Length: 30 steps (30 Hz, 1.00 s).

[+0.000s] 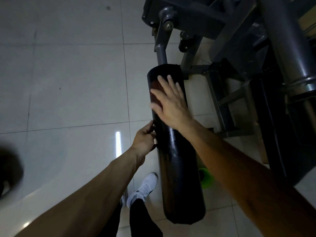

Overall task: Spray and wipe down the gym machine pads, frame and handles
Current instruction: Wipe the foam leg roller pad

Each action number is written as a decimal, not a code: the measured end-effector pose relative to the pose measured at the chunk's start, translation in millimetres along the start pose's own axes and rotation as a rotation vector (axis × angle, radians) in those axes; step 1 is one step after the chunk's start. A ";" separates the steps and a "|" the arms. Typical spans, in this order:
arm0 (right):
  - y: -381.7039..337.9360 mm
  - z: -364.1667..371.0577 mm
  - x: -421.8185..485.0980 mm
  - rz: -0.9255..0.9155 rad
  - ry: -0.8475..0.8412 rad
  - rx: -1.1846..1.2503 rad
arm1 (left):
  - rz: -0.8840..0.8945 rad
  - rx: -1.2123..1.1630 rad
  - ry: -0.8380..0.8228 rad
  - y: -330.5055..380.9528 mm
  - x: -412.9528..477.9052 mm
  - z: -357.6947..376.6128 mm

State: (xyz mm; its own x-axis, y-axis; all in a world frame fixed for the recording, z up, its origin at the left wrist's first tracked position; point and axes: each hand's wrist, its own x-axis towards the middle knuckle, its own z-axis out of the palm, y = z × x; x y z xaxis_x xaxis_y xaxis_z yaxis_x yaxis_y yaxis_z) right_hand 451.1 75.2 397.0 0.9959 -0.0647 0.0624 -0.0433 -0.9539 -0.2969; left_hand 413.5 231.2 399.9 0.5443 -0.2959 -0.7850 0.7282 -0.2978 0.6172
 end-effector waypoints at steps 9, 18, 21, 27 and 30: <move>-2.5 -6.0 -87.9 -0.133 -0.009 0.074 | -0.054 -0.033 0.040 9.3 -2.7 2.9; -1.3 -3.1 -152.1 -0.030 0.081 0.161 | 0.081 -0.034 0.039 3.8 -11.5 14.7; 8.4 -0.4 -71.6 0.143 0.225 0.140 | 0.096 -0.009 0.039 -2.9 -11.3 16.0; 1.8 -4.2 -73.6 0.265 0.236 0.186 | 0.067 0.029 0.022 -3.8 -16.1 19.0; -6.8 -5.4 -165.6 0.202 0.167 0.221 | 0.079 0.023 0.021 -5.8 -16.5 19.3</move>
State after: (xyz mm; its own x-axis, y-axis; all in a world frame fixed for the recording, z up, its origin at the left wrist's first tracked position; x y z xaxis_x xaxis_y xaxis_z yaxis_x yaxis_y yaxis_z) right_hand 286.0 90.8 393.8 0.9415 -0.3105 0.1312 -0.2021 -0.8315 -0.5175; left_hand 392.2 220.3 410.3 0.6084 -0.3004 -0.7346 0.6729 -0.2955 0.6781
